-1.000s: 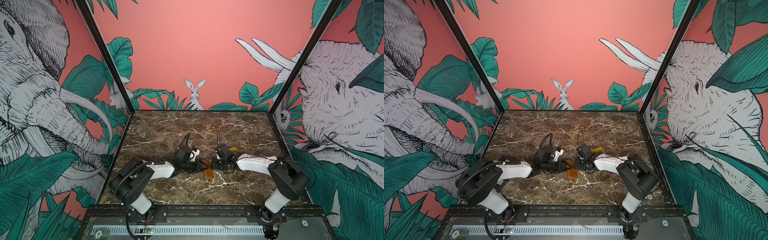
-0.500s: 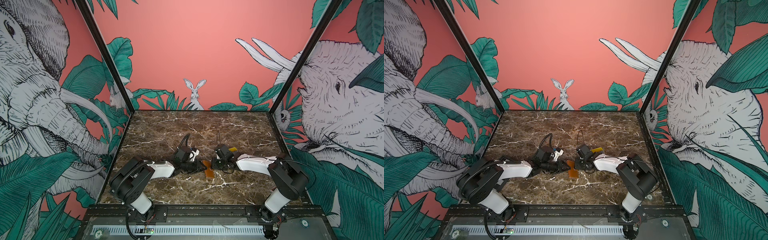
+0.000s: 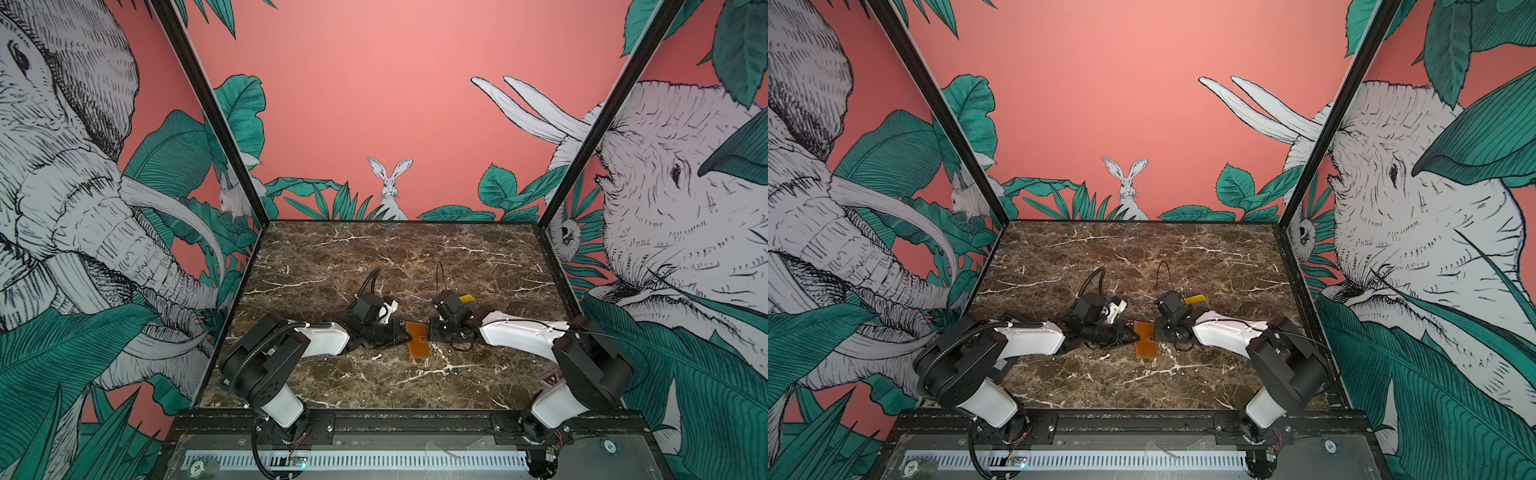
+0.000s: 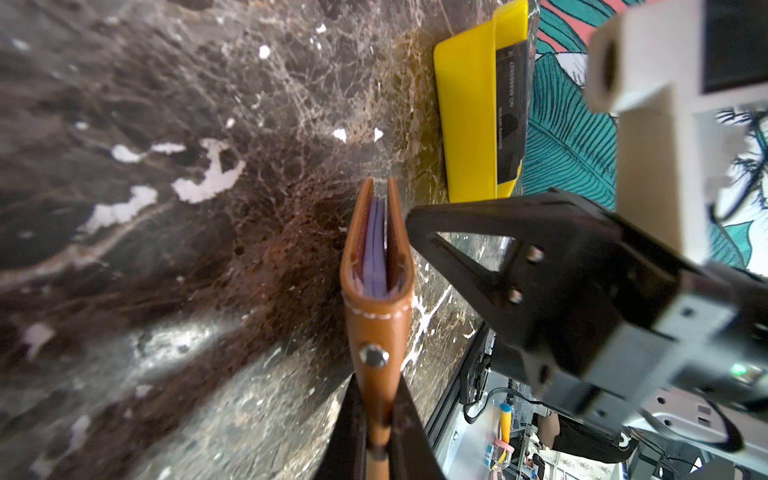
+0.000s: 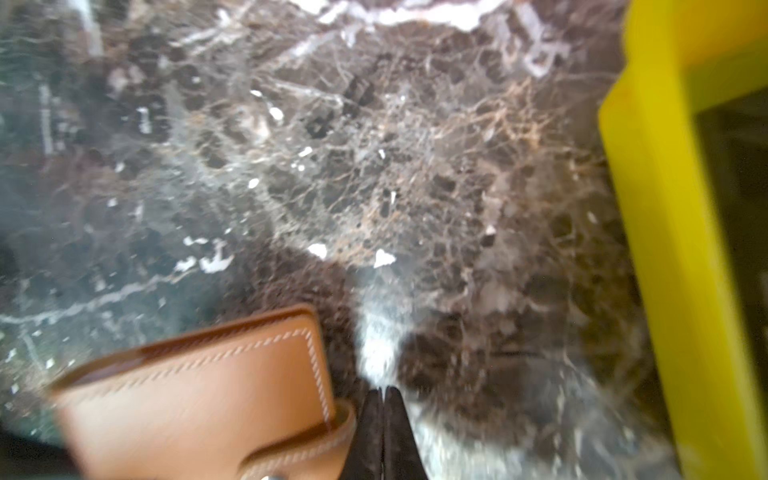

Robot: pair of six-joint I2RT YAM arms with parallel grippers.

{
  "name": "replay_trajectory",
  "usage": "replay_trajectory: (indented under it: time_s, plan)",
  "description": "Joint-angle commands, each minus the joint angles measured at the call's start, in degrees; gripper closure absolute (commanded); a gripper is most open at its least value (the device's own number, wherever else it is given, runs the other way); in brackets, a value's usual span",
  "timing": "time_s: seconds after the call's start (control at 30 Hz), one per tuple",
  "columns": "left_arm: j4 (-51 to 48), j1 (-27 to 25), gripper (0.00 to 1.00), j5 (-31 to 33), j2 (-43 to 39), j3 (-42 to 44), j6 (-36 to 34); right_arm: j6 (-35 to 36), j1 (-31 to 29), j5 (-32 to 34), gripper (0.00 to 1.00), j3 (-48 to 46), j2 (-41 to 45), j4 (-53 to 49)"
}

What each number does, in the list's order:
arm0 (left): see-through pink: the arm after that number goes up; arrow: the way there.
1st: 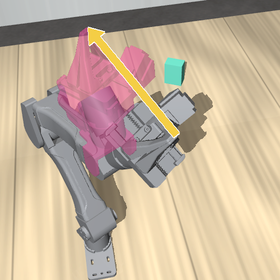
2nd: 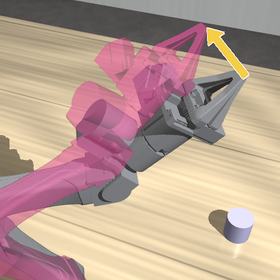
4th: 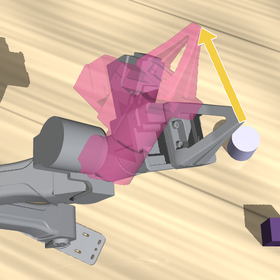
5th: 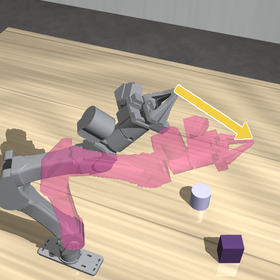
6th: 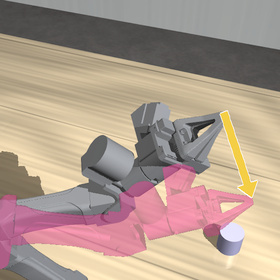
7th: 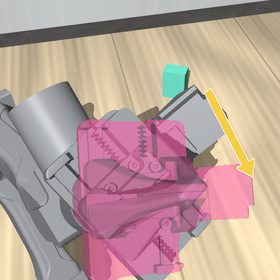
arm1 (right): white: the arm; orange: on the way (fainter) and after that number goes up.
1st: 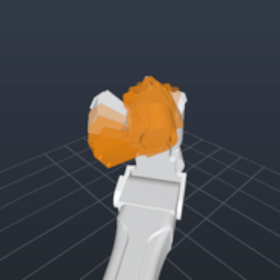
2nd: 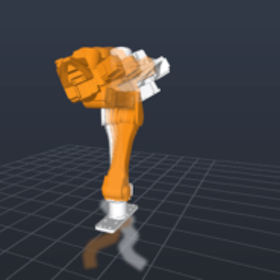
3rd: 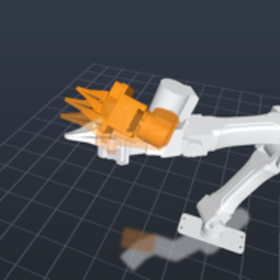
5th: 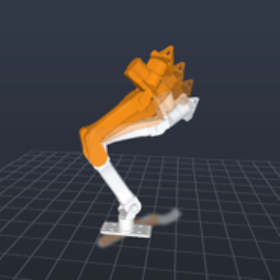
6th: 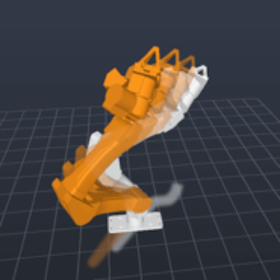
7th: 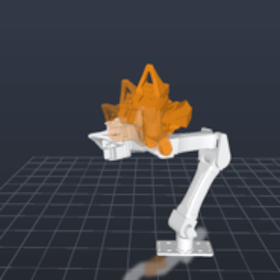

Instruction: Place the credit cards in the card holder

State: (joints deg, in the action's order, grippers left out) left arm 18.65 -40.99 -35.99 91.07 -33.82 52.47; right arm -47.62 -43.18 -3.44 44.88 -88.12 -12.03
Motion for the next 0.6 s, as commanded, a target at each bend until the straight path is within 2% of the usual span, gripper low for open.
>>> replay_trajectory:
  time_s: [0.0,0.17,0.4,0.57]
  plan:
    - [0.3,0.2,0.96,1.1,-2.7,1.1,-0.6,1.1,-0.8,0.4,0.94,-1.6,4.1,-1.1]
    - [6.2,0.2,0.96,1.1,-5.1,4.5,1.3,3.8,-2.8,-0.4,0.91,-3.5,9.4,-0.5]
    - [3.9,0.1,0.94,4.0,-9.0,4.5,-2.0,7.1,-6.0,2.9,0.88,0.0,10.3,-4.2]
    - [1.9,0.1,0.93,4.9,-10.8,3.7,-2.6,5.4,-7.0,4.9,0.86,0.6,10.3,-4.8]
